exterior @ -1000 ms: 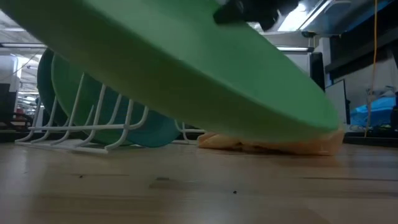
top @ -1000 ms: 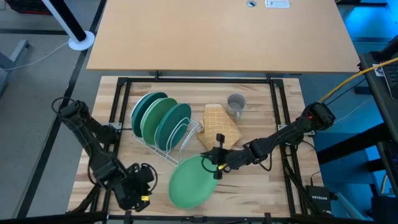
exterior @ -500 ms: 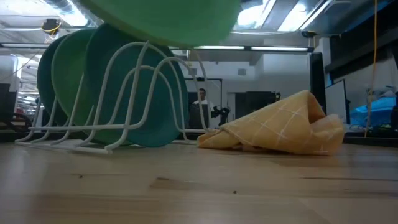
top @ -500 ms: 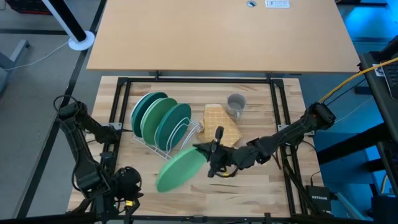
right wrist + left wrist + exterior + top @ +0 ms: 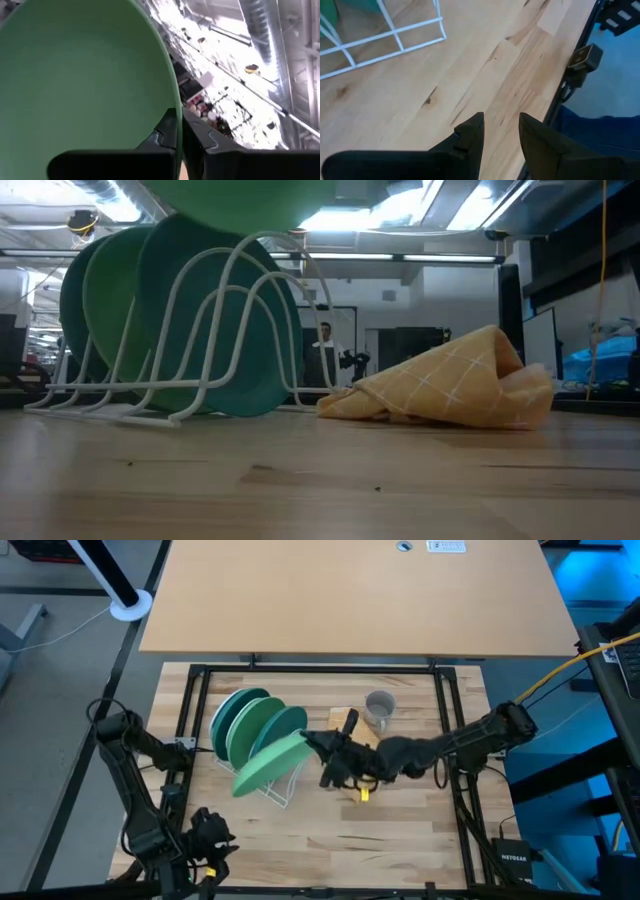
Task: Sort dishes
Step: Put the left light green plate into the dish rack
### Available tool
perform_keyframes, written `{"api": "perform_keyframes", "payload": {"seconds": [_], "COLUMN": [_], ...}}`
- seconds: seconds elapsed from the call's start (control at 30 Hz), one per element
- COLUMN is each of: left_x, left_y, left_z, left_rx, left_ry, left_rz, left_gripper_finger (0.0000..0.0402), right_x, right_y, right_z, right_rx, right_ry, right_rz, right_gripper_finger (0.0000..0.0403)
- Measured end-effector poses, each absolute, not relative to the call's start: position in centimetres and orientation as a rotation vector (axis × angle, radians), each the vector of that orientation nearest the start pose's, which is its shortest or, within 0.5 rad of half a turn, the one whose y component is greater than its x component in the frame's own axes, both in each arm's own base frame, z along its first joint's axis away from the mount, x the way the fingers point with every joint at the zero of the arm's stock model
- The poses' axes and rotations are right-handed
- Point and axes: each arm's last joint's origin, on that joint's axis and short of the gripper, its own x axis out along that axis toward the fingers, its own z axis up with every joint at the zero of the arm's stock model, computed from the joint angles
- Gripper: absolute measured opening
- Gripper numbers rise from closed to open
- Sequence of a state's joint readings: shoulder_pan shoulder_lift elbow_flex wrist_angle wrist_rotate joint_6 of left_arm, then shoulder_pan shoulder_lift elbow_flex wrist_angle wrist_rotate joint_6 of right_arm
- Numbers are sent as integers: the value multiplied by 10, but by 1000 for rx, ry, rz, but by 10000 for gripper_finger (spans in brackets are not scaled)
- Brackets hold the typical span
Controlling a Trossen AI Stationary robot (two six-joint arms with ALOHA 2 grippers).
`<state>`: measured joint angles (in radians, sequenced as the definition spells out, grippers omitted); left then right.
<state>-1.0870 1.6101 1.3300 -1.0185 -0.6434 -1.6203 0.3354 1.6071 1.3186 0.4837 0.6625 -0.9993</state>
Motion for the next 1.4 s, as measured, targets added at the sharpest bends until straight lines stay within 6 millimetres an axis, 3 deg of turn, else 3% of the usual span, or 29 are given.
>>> {"api": "perform_keyframes", "payload": {"seconds": [0.23,0.37,0.87,1.4], "left_x": [161,162,162,163], "left_y": [-270,-271,-270,-269], "left_z": [256,251,251,252], "left_rx": [-469,-452,-457,-426], "left_ry": [844,849,834,790], "left_rz": [365,378,395,398], "left_gripper_finger": [113,113,113,113], "right_x": [364,368,370,368], "right_y": [68,58,54,41], "right_z": [377,373,333,315], "right_rx": [-891,-896,-968,-912], "right_ry": [-23,3,261,416], "right_rz": [-436,-411,-173,-133], "right_gripper_finger": [9,9,12,80]}}
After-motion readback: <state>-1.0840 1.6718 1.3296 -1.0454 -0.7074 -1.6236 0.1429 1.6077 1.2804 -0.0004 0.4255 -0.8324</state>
